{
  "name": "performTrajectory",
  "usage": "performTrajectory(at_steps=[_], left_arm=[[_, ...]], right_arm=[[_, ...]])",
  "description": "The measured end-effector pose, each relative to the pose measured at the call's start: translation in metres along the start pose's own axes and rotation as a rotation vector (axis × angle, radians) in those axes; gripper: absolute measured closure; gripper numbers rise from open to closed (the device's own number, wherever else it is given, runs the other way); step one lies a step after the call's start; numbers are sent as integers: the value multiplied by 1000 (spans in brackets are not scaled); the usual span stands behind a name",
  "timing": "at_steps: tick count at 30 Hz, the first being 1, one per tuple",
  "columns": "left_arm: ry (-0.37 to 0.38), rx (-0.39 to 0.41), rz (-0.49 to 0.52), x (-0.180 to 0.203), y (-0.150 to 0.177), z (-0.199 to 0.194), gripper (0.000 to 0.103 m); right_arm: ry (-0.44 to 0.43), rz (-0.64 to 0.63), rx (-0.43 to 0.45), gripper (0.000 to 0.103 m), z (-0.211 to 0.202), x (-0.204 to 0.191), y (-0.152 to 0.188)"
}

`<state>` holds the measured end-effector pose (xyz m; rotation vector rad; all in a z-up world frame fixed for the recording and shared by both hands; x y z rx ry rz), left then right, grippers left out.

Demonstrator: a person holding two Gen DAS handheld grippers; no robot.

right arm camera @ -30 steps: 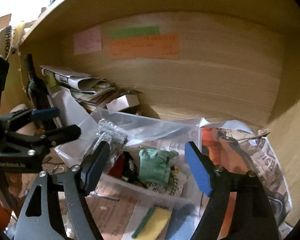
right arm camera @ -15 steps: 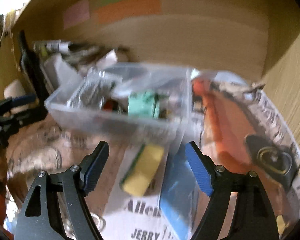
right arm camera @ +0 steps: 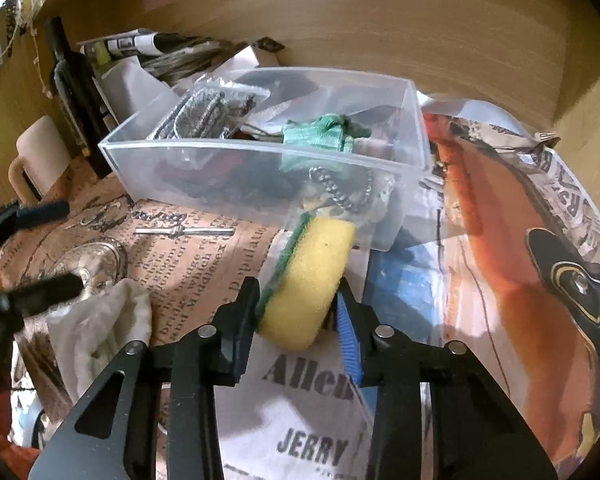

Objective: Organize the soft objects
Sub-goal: 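Grasp the yellow sponge with the right gripper while the left gripper grasps the white drawstring pouch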

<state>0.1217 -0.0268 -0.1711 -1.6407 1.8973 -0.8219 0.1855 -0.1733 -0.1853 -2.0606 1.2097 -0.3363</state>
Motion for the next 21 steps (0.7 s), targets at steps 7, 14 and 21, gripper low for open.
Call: performTrajectory(at_steps=[7,14,21], left_arm=[[55,-51,-29,18,19,8,2],[89,-54,-121,18,31,17,5],[137,-50,-60,38,32,9,55]], right_arm=[[-2,21,63,70,-26,-3,8],[3,21,119,70,-52,-6,13],[3,17,145,70,-62,-12,17]])
Point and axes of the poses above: each gripper's, at about its wrist camera, not at the fingertips, and z roughly the way its jaws point, x to its right, y to its underside, the point moved 5 cm from there along z, roughly the way its jaws point, and after that the axes turned 1 degree about z, right-handed, at the moved point
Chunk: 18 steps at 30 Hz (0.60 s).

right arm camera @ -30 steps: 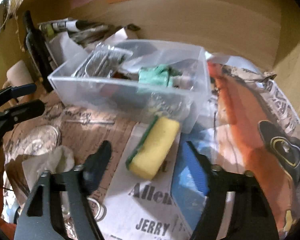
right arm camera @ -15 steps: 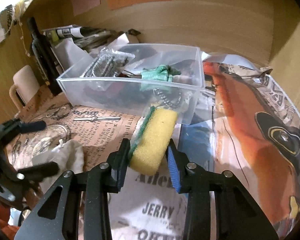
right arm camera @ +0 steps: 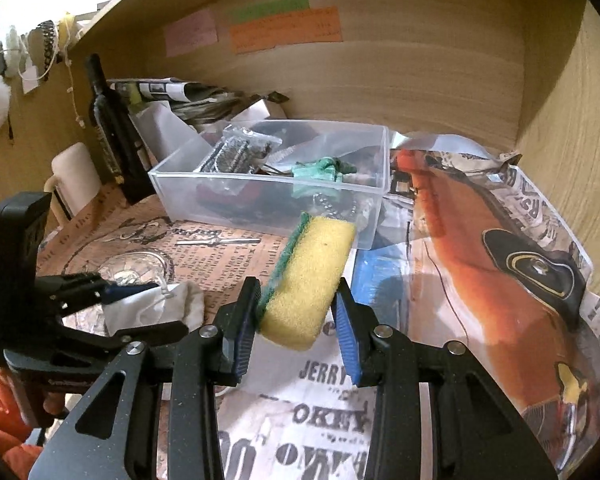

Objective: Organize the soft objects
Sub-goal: 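Grasp the yellow sponge with the right gripper while the left gripper grasps the white drawstring pouch, then lower the sponge and white pouch into the clear box and open both grippers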

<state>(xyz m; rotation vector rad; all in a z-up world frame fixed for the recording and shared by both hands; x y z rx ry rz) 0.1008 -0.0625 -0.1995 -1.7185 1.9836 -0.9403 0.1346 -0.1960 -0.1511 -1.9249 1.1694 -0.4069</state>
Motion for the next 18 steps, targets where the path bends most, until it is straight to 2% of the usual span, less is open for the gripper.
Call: performTrajectory(at_steps=[5,8,9,12,18], left_arm=[[5,-5,-6,-1,-3,-3,76],[17,-12,-21,-6,-7,-5,83],[16,-11,-25,-8,-9,-6,90],[5,4,-20,-10,-18,-11,90],[-30,96,10,-11,-46,-32,91]], right_arm=[[-10,3,19,70,-4,-3,-2],[-12,0,33,70,-7,-3,-4],[-12,0,38,70,-9,-3,-6],[-13,-3,59,70,-13,-2,-11],[-18,-14,101,70,-19,-2,-27]])
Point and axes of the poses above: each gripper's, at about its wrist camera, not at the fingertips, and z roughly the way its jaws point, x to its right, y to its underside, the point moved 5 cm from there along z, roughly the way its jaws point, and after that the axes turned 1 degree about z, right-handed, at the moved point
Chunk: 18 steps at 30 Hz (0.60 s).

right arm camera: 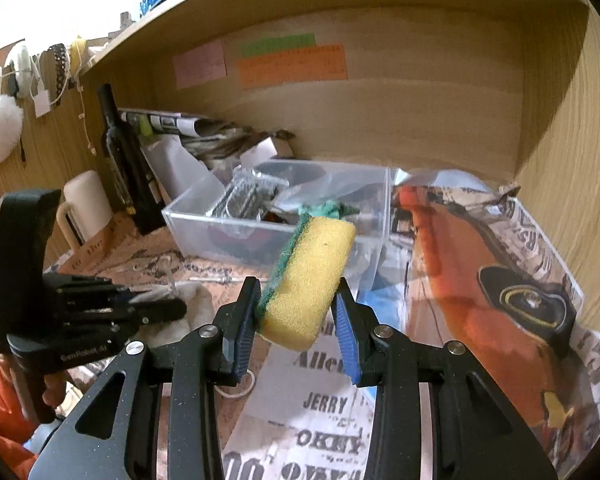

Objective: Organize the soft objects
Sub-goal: 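Lower the sponge and white pouch into the clear box and open both grippers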

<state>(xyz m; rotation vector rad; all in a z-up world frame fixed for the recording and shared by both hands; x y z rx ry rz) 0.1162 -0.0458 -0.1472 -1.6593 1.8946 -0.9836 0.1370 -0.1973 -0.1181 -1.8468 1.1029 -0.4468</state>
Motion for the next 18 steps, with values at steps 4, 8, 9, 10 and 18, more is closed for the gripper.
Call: performTrajectory(at_steps=[4,8,9,10,18], left_arm=[[-28,71,21,-2,-25,-13,91],[-73,145,37,-6,-51,-23,91],[-80,161,33,-9,-58,-25,91],[-84,169,27,-11,-63,-25,91],[-107,241,-32,-33,-107,-23,91]], right_arm=[[-2,-4,25,70,1,1,-11],[-7,-7,53,70,2,2,-25],[-7,-10,63,70,3,1,-29],[-7,-12,69,70,3,1,-32],[-15,-15,109,69,15,4,-61]])
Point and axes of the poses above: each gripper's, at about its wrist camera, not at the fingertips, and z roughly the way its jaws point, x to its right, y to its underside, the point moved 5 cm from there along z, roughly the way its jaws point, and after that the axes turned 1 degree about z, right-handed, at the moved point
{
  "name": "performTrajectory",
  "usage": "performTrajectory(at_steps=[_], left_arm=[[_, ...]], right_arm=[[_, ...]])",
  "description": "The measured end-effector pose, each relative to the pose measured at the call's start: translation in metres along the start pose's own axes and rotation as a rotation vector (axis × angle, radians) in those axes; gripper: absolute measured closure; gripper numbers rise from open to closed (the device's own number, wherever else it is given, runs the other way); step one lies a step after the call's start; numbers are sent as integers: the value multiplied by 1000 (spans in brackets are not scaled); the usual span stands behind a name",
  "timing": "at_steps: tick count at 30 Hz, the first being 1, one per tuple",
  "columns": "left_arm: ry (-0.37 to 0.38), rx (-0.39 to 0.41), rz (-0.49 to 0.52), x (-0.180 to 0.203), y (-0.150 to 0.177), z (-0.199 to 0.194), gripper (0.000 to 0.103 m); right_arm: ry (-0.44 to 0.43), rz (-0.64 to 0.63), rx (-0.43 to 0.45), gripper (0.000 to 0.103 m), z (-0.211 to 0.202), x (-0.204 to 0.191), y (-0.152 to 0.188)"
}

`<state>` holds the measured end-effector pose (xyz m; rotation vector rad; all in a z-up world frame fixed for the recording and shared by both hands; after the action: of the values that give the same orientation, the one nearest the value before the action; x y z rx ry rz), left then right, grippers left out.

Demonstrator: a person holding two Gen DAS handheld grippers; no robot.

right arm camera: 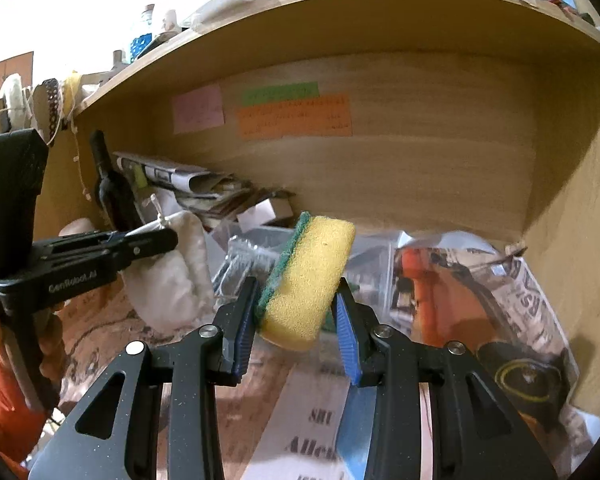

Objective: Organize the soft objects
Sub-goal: 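Lower the sponge and white pouch into the clear box and open both grippers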

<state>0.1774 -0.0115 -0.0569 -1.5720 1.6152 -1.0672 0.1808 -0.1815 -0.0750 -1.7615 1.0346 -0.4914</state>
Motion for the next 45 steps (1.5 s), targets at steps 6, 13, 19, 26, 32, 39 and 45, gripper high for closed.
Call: performTrajectory(at_steps=[6,13,19,26,32,39,45], left_arm=[[-52,23,-15,-12,-13,20,91],[-88,-7,-37,-24,-10,57,91],[-87,-76,-26,-26,2,86,91],[-78,-155,23,-19,18,106,90],[-100,-163,57,-18,23,105,74],[-74,-135,11,-26,14,84,48],[-59,-63,25,-23,0,46,39]], right_arm=[[-15,1,-17,69,26,1,-11],[-29,-6,-89,69,67,-1,-7],[-19,-19,-161,69,94,-2,6],[-3,-40,-224,69,113,-1,20],[28,-41,-250,53,116,5,22],[37,-19,-200,36,100,9,11],[31,-13,-115,36,71,4,-8]])
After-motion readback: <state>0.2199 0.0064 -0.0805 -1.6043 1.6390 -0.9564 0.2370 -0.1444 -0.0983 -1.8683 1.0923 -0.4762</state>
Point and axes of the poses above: each gripper's, at about its wrist camera, not at the fingertips, and z roughly the way its jaws point, x to its right, y to its underside, the point moved 5 cm from there along z, roughly the way its jaws point, and after that the axes turned 1 degree about z, right-handed, at the moved point
